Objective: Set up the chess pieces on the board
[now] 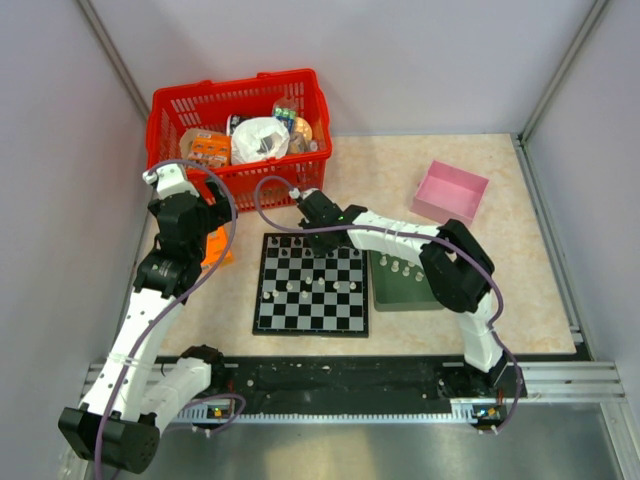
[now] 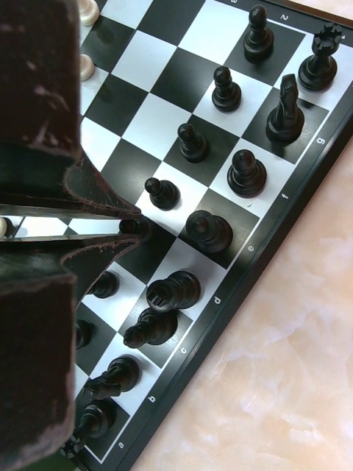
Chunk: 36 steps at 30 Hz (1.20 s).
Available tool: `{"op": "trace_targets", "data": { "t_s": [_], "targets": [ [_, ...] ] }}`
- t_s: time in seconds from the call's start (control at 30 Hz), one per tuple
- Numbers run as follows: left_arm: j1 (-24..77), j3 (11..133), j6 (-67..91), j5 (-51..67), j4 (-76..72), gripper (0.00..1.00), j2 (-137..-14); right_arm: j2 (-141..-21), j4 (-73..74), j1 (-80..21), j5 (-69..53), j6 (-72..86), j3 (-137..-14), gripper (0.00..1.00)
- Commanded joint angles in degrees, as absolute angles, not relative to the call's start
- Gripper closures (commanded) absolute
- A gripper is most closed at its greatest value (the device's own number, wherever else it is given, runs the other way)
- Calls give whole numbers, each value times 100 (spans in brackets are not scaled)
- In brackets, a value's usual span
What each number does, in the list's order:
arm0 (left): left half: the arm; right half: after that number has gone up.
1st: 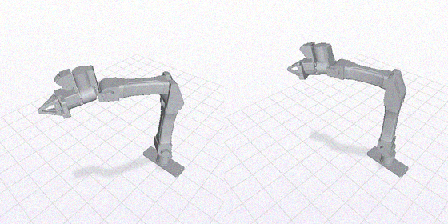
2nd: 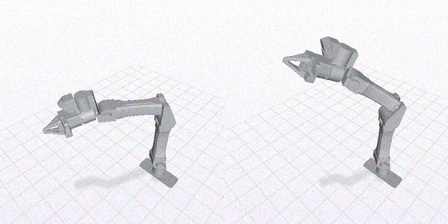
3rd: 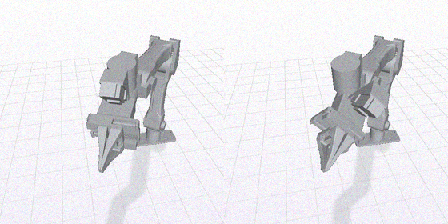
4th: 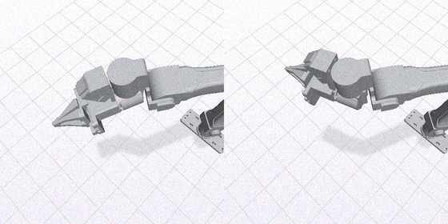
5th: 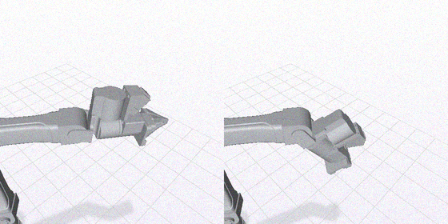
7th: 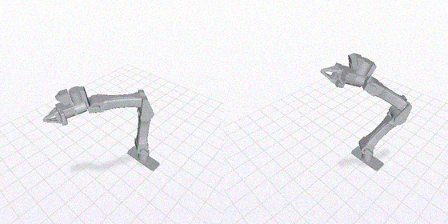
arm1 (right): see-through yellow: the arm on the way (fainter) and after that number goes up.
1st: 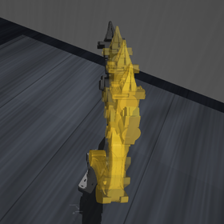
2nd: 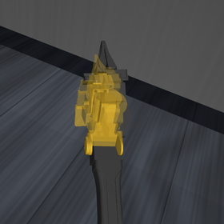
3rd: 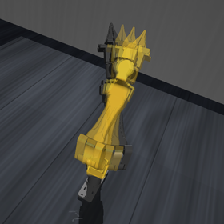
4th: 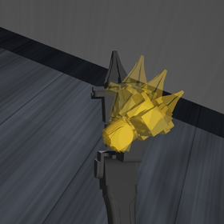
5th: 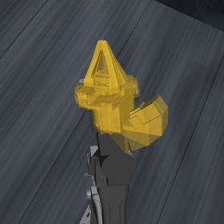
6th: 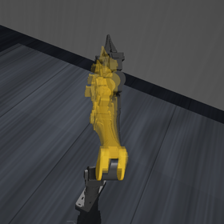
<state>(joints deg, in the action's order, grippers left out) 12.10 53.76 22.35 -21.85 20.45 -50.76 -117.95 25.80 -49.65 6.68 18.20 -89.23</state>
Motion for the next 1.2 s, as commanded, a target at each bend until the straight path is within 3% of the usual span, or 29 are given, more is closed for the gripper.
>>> {"op": "trace_targets", "data": {
  "t_s": [0.0, 0.87, 1.17],
  "targets": [
    [1178, 5370, 2232, -2101, 1714, 1, -5027, -11496, 2637, -4913, 817, 1784, -8798, 92],
    [1187, 5388, 2267, -2030, 1679, 1, -5107, -11540, 2619, -4904, 809, 1687, -8824, 91],
    [1187, 5361, 2268, -2039, 1696, 1, -5080, -11408, 2549, -4904, 633, 1617, -8728, 84]
  ]
}}
